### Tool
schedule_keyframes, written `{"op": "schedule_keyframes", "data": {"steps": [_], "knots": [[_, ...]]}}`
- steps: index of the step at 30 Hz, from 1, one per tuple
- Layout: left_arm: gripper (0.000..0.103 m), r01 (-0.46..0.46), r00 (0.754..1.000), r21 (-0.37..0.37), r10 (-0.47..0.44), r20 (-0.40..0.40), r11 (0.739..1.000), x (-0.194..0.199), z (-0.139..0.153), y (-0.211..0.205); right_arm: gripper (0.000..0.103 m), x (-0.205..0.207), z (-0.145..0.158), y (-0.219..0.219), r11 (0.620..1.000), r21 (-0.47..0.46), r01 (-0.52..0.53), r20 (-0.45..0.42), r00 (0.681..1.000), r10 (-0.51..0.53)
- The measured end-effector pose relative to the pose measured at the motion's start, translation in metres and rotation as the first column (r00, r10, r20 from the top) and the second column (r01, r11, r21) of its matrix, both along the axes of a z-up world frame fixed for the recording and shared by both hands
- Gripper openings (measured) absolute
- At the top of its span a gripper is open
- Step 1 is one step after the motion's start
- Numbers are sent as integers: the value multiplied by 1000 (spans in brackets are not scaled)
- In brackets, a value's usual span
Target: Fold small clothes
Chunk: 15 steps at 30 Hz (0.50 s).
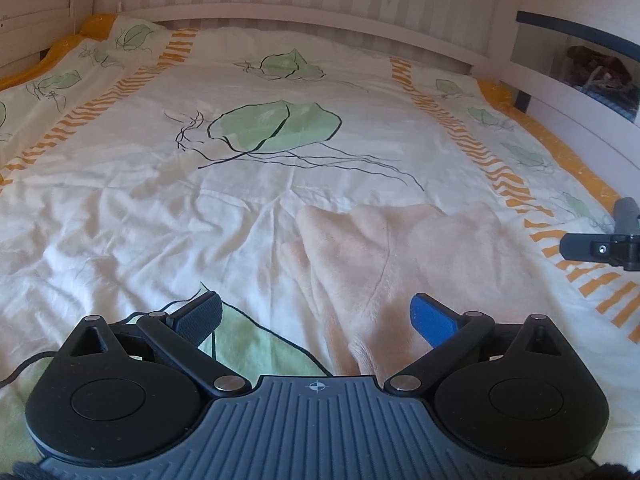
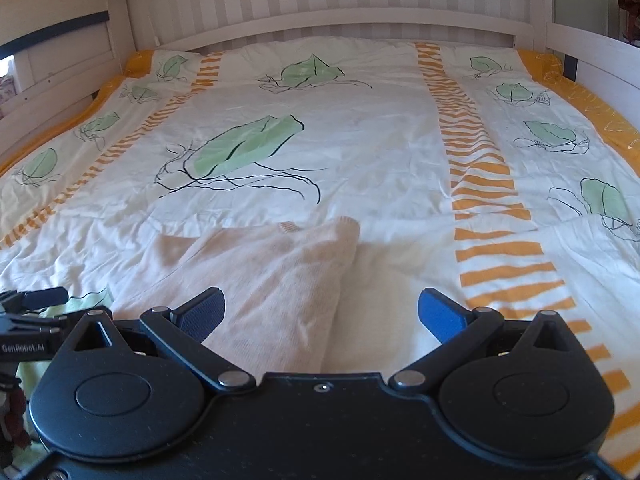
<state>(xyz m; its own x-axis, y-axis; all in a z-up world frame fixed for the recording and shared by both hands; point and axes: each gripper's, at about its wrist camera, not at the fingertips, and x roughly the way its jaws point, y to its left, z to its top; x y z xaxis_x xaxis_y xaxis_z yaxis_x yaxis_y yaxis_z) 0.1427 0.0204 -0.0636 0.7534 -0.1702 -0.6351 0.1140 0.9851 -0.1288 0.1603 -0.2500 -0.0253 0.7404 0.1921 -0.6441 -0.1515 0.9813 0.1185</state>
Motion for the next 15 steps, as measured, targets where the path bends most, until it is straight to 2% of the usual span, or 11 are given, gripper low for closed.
{"op": "schedule_keyframes", "data": {"steps": [6,12,15], "knots": [[102,-6,999,-38,4,-54,999,13,-19,4,103,51,-22,10,998,-61,4,-18,1000,-5],[103,-4,997,-104,-4,-75,995,15,-29,13,103,98,-71,17,989,-147,23,-116,992,-40],[103,0,997,-119,-10,-80,993,15,-31,14,103,101,-82,9,996,-81,43,-107,993,-51]]}}
